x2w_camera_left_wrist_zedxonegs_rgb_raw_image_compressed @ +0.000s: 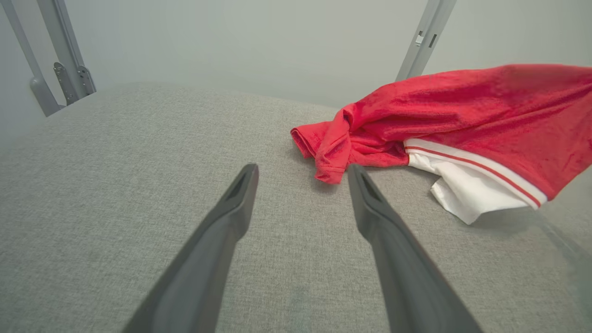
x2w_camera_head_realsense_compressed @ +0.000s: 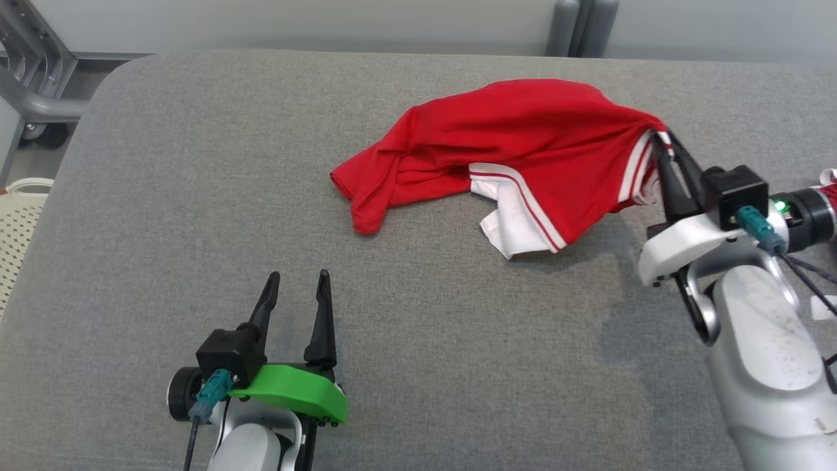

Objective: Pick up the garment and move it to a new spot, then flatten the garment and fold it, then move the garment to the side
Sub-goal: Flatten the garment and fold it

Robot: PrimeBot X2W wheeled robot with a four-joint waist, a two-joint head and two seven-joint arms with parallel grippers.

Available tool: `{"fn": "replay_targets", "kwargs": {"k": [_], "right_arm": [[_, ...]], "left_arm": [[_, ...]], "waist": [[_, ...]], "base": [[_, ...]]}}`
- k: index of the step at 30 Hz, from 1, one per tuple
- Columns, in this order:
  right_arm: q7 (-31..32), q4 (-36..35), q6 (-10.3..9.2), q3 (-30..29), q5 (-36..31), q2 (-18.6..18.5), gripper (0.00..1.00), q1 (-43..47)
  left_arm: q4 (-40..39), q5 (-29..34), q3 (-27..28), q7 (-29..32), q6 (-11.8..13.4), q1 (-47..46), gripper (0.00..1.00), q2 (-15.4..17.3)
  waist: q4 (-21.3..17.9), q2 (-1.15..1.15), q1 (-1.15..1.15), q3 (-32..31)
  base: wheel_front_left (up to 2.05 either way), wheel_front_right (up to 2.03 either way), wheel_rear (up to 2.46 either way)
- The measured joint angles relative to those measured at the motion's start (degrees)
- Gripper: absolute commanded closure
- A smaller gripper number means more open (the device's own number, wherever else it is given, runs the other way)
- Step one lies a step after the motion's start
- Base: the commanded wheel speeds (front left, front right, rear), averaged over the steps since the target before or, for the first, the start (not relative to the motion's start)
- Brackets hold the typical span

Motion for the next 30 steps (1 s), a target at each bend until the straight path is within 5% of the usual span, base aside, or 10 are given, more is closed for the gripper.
{"fn": "replay_targets", "kwargs": {"k": [15,25,26,27,28,29,30], "right_arm": [[3.58,16.53,0.03,2.19,1.92,-19.14,1.0,-14.91],[5.0,27.35,0.03,3.02,-5.41,-25.24,1.0,-27.22],[4.94,28.13,0.03,3.01,-6.35,-25.41,0.86,-28.06],[4.87,28.77,0.04,2.74,-7.51,-25.44,0.86,-28.81],[4.59,29.28,0.04,1.94,-8.18,-25.41,0.62,-29.52],[4.12,29.67,0.04,1.09,-8.71,-25.35,0.06,-30.2],[3.63,30.11,0.04,0.37,-9.26,-25.16,0.0,-30.78]], "left_arm": [[-0.58,-0.25,-1.83,0.0,-0.03,-3.19,0.0,-0.01],[-1.98,-0.2,-3.49,0.0,-0.1,-5.73,0.0,-0.01],[-2.09,-0.2,-3.72,0.0,-0.1,-6.0,0.0,-0.02],[-2.14,-0.19,-3.94,0.0,-0.09,-6.2,0.0,-0.02],[-2.14,-0.04,-4.14,0.0,-0.09,-6.31,0.0,-0.02],[-2.11,0.07,-4.31,0.01,-0.09,-6.34,0.0,-0.02],[-2.09,0.08,-4.35,0.0,-0.08,-6.37,0.0,-0.02]], "waist": [[3.33,0.0,0.0,5.64],[4.95,0.0,0.0,10.74],[5.09,0.0,0.0,11.2],[5.21,0.0,0.0,11.65],[5.29,0.0,0.0,12.06],[5.33,0.0,0.0,12.39],[5.3,0.0,0.0,12.64]], "base": [[0.0,0.0,0.0],[0.0,0.0,0.0],[0.0,0.0,0.0],[0.0,0.0,0.0],[0.0,0.0,0.0],[0.0,0.0,0.0],[0.0,0.0,0.0]]}}
